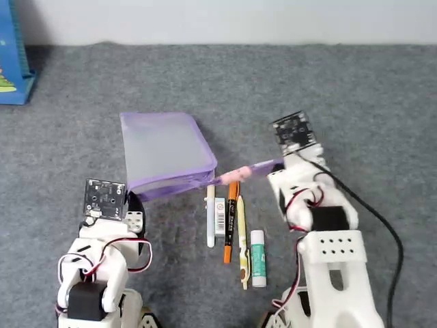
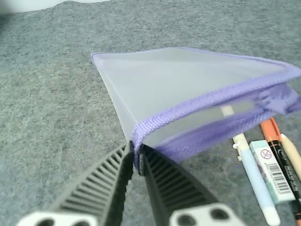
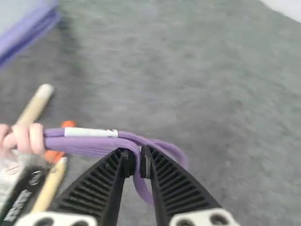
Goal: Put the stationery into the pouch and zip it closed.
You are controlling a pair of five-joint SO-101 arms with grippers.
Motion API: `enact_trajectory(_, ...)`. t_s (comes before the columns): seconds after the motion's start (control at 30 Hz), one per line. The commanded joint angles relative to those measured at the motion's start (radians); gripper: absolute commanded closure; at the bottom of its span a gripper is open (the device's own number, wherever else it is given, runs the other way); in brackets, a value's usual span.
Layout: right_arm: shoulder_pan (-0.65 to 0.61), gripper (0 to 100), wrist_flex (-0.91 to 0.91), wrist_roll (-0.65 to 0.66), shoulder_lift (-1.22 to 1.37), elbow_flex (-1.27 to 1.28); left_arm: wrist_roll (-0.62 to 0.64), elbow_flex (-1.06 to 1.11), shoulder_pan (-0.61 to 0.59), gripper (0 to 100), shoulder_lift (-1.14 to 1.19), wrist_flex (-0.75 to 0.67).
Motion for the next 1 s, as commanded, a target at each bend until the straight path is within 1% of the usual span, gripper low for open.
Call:
enact_trajectory(0.0, 0.070, 99.1, -0.042, 0.011, -0.027, -0.066, 0.006, -0.012, -0.009, 99, -0.009, -0.012)
enact_trajectory(0.13, 0.088, 99.1, -0.051, 0.008, -0.033, -0.068, 0.006, -0.012, -0.009, 99, -0.009, -0.012)
enact_trajectory(0.33, 0.022, 99.1, -0.047, 0.005, -0.035, -0.068, 0.003, -0.012, -0.009, 98, -0.009, -0.012)
enact_trajectory(0.4, -0.001, 99.1, -0.047, 0.003, -0.051, -0.068, 0.003, -0.012, -0.009, 93, -0.009, -0.012)
enact_trajectory(0.47, -0.031, 99.1, -0.028, 0.003, -0.101, -0.069, 0.008, -0.010, -0.009, 85, -0.009, -0.012)
enact_trajectory(0.53, -0.081, 99.1, 0.036, -0.006, -0.177, -0.091, 0.014, 0.008, -0.009, 78, -0.009, -0.020)
enact_trajectory(0.6, -0.140, 99.1, 0.125, -0.051, -0.271, -0.133, 0.041, 0.021, -0.009, 73, -0.009, -0.028)
enact_trajectory(0.77, -0.297, 99.1, 0.312, -0.072, -0.489, -0.261, 0.044, 0.038, -0.009, 73, -0.009, -0.043)
enact_trajectory(0.97, -0.456, 99.1, 0.369, -0.074, -0.628, -0.351, 0.044, 0.042, -0.009, 73, -0.009, -0.038)
